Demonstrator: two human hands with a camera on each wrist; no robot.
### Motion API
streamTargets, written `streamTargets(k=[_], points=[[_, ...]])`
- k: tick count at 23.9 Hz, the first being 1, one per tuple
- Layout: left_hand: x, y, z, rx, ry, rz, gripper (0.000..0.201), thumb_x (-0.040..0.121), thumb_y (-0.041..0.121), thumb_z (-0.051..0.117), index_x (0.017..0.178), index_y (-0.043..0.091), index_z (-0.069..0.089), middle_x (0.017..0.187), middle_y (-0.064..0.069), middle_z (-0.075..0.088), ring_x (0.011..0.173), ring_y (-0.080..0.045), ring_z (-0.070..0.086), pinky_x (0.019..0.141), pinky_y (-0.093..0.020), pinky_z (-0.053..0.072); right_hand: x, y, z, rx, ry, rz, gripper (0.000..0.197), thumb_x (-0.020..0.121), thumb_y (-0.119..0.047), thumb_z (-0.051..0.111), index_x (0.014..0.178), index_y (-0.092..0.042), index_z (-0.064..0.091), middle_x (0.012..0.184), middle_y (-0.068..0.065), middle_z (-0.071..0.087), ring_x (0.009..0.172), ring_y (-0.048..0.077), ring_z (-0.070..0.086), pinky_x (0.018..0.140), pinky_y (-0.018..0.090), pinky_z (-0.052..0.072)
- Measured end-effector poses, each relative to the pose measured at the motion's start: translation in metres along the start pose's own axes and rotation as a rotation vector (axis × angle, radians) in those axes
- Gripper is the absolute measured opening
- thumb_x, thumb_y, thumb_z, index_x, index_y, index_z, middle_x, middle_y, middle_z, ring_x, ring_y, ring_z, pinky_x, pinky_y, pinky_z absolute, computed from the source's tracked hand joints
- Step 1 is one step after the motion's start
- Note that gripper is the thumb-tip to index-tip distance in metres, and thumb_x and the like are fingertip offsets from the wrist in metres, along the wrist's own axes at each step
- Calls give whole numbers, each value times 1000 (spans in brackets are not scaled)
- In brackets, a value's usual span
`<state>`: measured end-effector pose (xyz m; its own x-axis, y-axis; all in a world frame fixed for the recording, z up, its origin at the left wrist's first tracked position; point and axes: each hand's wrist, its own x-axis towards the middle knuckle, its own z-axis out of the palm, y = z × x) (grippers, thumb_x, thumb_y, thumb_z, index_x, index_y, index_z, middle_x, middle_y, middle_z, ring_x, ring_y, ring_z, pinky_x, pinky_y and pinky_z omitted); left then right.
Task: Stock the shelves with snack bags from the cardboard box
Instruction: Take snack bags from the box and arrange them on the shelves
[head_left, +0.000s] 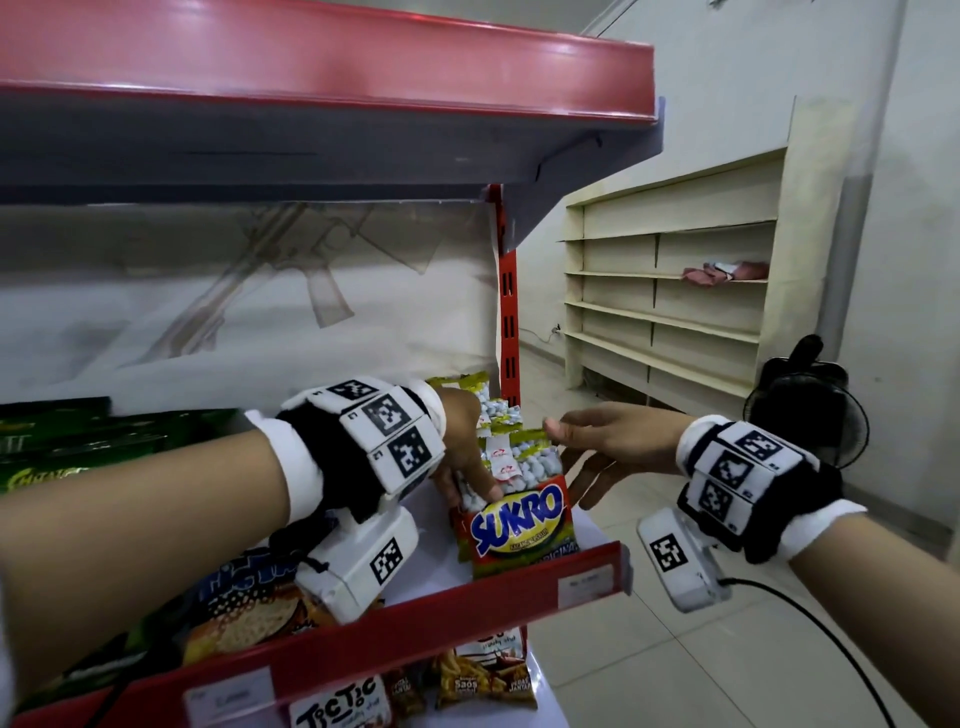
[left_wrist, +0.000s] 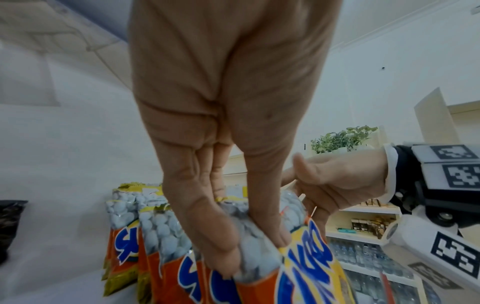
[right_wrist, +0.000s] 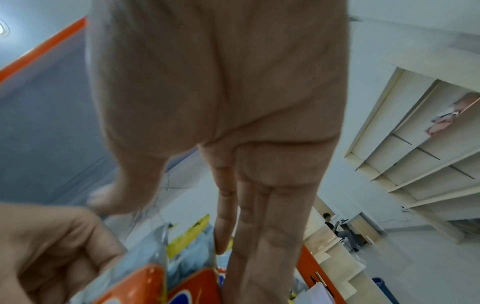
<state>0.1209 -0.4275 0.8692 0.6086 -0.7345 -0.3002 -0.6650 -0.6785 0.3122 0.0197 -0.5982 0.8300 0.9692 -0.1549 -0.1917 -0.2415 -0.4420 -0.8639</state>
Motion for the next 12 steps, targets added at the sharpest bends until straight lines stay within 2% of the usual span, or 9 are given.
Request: streamTargets(k=[1, 3, 5, 8, 10, 11, 12], points=[[-1, 0, 0, 2, 3, 0, 33, 75, 24, 79, 64, 8, 53, 71, -7, 73, 80, -21, 72, 84, -31, 54, -2, 1, 0, -24, -21, -5, 50, 77, -42, 65, 115, -12, 51, 101, 13, 69, 80, 27, 71, 72, 35, 60], [-3, -2, 1, 10, -7, 2, 32, 75, 28, 79, 68, 5, 58, 82, -9, 73, 90, -23, 71, 85, -29, 54, -4, 1, 5, -91, -21, 0, 50, 74, -27, 75, 115, -17, 48, 106, 11, 66, 78, 24, 72, 72, 32, 60], [-7, -5, -3, 61, -22, -8, 40, 74, 40, 77, 83, 1, 68, 88, -7, 75, 82, -15, 71, 80, -23, 54, -4, 3, 10, -168, 23, 10, 52, 77, -23, 75, 119, -18, 45, 110, 11, 64, 80, 22, 71, 71, 31, 60], [-25, -18, -32, 49, 40, -17, 46, 76, 46, 72, 93, 3, 71, 83, -5, 75, 60, -8, 68, 51, -15, 51, -9, -3, 7, -290, 96, -11, 67, 74, -43, 70, 130, -24, 39, 118, 8, 61, 94, 22, 68, 77, 34, 59], [-42, -37, -58, -31, 133, 14, 35, 81, 38, 69, 91, 5, 68, 83, -5, 74, 56, -7, 67, 46, -16, 48, -18, -19, -1, -426, 186, -63, 77, 63, -60, 65, 129, -26, 45, 117, 2, 61, 99, 21, 66, 84, 36, 57], [-51, -51, -70, -68, 170, 24, 25, 84, 33, 68, 89, 8, 65, 82, -4, 73, 54, -7, 67, 45, -15, 47, -21, -30, -5, -469, 241, -98, 73, 62, -62, 65, 124, -26, 51, 114, -2, 63, 99, 21, 65, 86, 36, 56], [-59, -66, -81, -108, 212, 25, 18, 86, 27, 66, 88, 10, 64, 82, -3, 72, 54, -6, 67, 44, -15, 47, -24, -44, -7, -481, 290, -144, 61, 67, -57, 67, 118, -26, 58, 108, -3, 65, 96, 21, 66, 84, 35, 56]])
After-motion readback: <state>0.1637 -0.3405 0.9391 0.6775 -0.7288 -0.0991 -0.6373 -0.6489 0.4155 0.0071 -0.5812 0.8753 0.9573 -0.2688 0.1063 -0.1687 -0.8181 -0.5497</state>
